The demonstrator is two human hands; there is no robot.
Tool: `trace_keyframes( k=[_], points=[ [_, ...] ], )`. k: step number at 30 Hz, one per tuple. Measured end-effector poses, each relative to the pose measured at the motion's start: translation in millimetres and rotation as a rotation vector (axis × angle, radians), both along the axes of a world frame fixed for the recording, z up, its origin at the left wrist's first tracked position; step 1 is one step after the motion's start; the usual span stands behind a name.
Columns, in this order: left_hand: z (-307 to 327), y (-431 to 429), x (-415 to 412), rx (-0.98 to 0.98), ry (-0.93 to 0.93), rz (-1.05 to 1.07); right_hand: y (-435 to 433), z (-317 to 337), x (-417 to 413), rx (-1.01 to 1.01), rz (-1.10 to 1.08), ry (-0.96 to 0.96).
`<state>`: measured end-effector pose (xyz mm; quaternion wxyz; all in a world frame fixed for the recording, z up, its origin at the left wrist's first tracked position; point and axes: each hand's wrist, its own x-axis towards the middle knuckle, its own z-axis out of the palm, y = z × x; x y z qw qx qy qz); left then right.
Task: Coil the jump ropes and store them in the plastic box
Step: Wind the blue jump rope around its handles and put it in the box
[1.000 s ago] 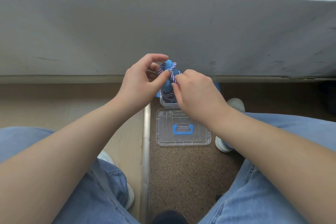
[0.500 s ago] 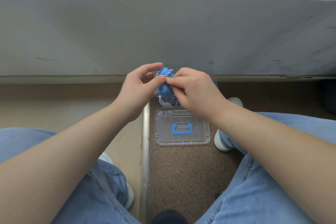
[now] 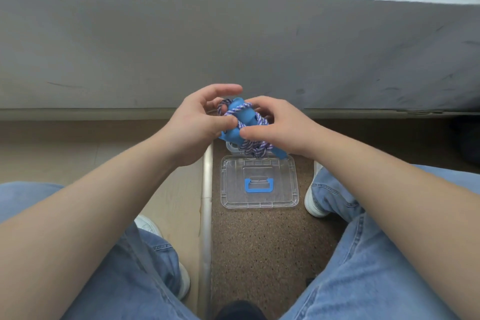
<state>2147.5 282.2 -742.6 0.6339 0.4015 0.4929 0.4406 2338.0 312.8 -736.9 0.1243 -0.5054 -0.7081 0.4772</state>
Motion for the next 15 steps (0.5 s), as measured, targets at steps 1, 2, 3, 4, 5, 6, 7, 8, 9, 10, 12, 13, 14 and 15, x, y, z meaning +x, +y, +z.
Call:
trace_keyframes(
  k=[1,2,3,4,5,6,7,8,9,10,12,13,14,15],
  points=[
    [-0.9,-1.2,2.2,-0.010,0.032,-0.010,-1.0,-1.3,-1.8,-0.007,0.000,-0.021],
    [-1.0,-2.5,4.1,-0.011,0.069,-0.020,-2.5,-2.9,-3.4,-0.008,-0.006,-0.037],
    [-0.9,-3.6,5.2,0.001,0.116,-0.026,-4.1,-4.2,-5.2,-0.006,-0.010,-0.057],
    [-0.6,-4.2,5.9,0.032,0.182,-0.027,-5.3,-5.2,-7.5,-0.001,-0.017,-0.080],
    [-0.7,-4.8,6.1,0.084,0.267,-0.022,-6.1,-5.3,-9.2,0.009,-0.028,-0.101],
    [-1.3,-5.5,6.8,0.146,0.369,-0.006,-6.6,-5.9,-11.0,0.025,-0.046,-0.122],
    [-2.3,-6.4,8.2,0.208,0.479,0.023,-7.4,-5.8,-12.4,0.040,-0.067,-0.136],
    [-2.5,-7.6,10.2,0.263,0.588,0.053,-8.4,-5.7,-13.7,0.052,-0.091,-0.143],
    [-2.0,-8.8,12.5,0.310,0.679,0.082,-9.9,-4.6,-14.7,0.059,-0.112,-0.142],
    [-1.3,-9.6,14.3,0.344,0.743,0.105,-11.1,-3.7,-15.6,0.067,-0.131,-0.137],
    [-0.4,-8.6,14.4,0.323,0.754,0.092,-12.8,-1.8,-16.8,0.085,-0.163,-0.113],
    [0.9,-6.4,12.4,0.255,0.662,0.064,-13.2,-1.2,-16.7,0.090,-0.179,-0.094],
    [3.5,-3.3,10.1,0.148,0.499,0.034,-13.1,-0.7,-16.4,0.092,-0.199,-0.072],
    [5.3,0.0,7.7,0.029,0.326,0.013,-12.7,-0.3,-15.5,0.095,-0.217,-0.057]
  ],
)
